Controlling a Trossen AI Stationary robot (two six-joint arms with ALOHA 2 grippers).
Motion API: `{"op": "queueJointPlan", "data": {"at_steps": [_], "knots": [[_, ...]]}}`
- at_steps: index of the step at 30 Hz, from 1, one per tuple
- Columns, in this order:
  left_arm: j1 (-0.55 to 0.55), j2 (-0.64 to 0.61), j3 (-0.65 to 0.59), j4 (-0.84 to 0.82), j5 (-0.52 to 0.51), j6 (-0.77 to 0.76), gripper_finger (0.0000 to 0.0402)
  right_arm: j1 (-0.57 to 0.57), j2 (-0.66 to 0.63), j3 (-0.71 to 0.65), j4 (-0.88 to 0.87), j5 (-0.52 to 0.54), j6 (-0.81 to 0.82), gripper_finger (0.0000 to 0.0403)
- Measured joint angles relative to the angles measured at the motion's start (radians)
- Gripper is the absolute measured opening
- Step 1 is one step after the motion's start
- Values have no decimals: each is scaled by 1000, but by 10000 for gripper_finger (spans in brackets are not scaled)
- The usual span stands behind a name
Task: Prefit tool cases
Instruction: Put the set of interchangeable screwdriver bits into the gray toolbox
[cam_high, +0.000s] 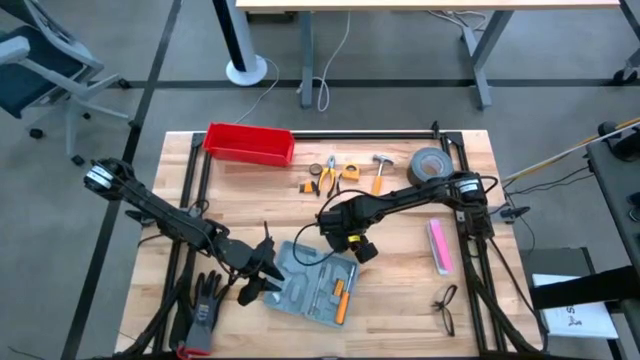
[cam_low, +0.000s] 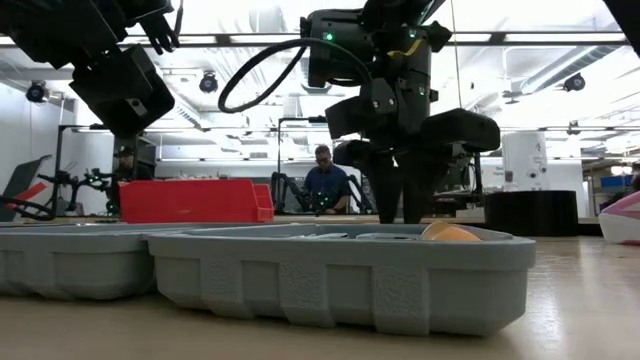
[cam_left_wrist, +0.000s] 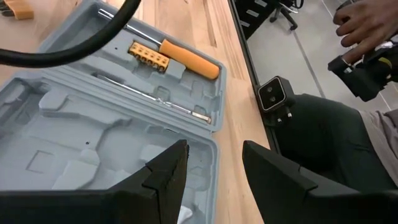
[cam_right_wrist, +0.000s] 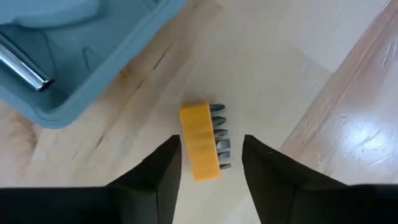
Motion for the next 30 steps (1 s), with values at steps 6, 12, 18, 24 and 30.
{"op": "queueJointPlan", "data": {"at_steps": [6, 12, 18, 24, 30], "knots": [[0, 0, 0, 0, 0, -6, 162, -7, 0, -8, 10, 0, -5, 149], [0, 0, 0, 0, 0, -6, 162, -7, 0, -26, 34, -3, -15, 133], [0, 0, 0, 0, 0, -5, 162, -7, 0, -37, 39, -34, -7, 126], [0, 0, 0, 0, 2, -6, 162, -7, 0, -70, 87, -37, 2, 137], [0, 0, 0, 0, 4, -6, 162, -9, -3, -105, 130, -34, 0, 142]]}}
